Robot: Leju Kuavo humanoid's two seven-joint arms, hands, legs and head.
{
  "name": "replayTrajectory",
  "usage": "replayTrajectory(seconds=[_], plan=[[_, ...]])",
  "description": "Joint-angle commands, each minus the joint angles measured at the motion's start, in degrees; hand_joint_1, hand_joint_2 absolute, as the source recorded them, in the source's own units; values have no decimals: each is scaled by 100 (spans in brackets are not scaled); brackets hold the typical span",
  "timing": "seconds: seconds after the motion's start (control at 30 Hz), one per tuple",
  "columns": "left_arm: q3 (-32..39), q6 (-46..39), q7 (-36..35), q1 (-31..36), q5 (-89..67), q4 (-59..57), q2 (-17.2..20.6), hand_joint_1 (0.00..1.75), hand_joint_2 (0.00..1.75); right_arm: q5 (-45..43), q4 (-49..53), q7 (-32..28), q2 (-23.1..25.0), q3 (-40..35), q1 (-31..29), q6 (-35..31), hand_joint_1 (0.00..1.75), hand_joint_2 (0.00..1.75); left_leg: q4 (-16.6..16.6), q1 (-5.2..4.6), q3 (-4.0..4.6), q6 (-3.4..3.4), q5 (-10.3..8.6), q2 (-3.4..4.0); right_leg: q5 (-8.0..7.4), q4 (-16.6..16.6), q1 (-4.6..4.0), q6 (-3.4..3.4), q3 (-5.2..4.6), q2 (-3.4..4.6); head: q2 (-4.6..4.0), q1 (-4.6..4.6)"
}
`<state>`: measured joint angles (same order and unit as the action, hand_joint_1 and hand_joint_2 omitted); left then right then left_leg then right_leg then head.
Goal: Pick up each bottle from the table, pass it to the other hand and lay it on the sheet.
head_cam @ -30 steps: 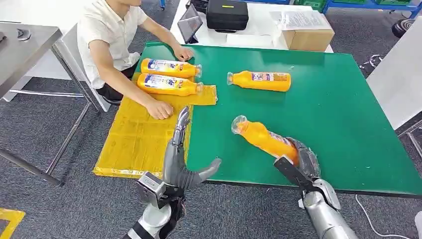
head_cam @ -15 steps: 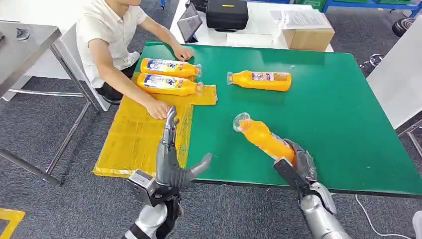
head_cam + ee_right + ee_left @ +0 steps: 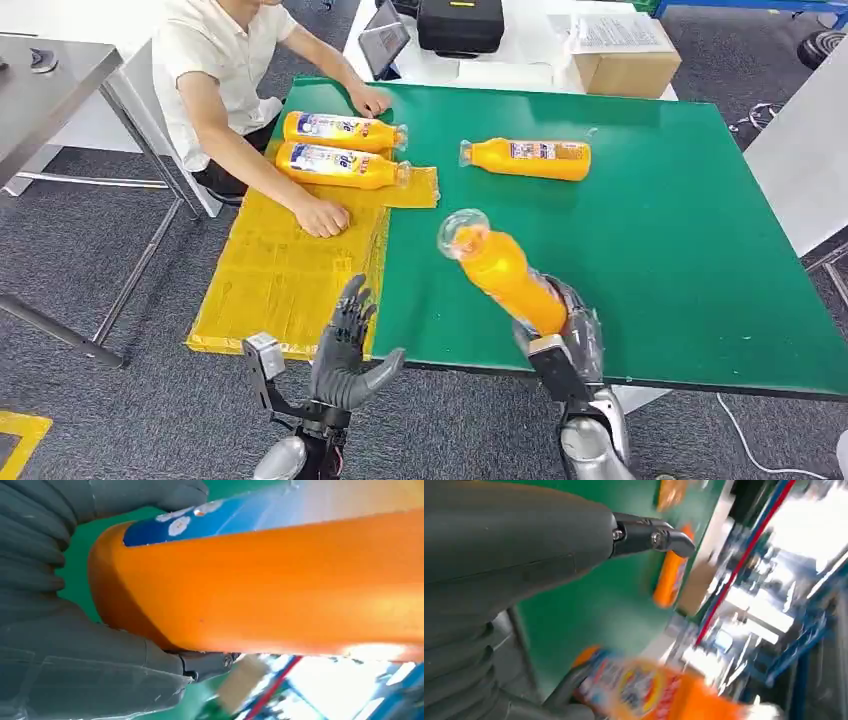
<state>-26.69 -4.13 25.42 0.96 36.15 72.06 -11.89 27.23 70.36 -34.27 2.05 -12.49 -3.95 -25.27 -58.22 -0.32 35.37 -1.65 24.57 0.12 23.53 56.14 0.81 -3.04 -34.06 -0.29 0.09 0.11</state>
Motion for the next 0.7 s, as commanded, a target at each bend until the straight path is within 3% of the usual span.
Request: replayTrajectory(seconds=[0.03, 0.1, 0.33, 0.7], plan=[[99, -21, -11, 686, 104, -1076, -22, 0, 175, -126, -462, -73, 294, -1909, -513, -529, 159, 175, 2, 9, -24, 15, 8, 27, -2, -3, -9, 16, 13, 30, 0, 0], [87, 16, -124, 637, 187, -995, -1, 0, 175, -185, -403, -34, 208, -1919, -531, -498, 164, 175, 4, 5, -16, 12, 3, 7, 0, -4, -6, 12, 9, 9, 0, -4], [-176, 347, -89, 684, 153, -782, 38, 0, 175, 32, -809, 185, 196, -2178, -740, -239, 150, 175, 4, 3, -13, 10, 1, 6, 2, -5, -3, 9, 12, 5, 0, 0], [100, 341, 105, 631, 228, -164, -16, 0, 175, 298, -1439, 359, 258, -2683, -766, 47, 152, 175, 3, 7, -11, 13, 1, -2, 3, -5, -7, 11, 10, -3, 0, -2]])
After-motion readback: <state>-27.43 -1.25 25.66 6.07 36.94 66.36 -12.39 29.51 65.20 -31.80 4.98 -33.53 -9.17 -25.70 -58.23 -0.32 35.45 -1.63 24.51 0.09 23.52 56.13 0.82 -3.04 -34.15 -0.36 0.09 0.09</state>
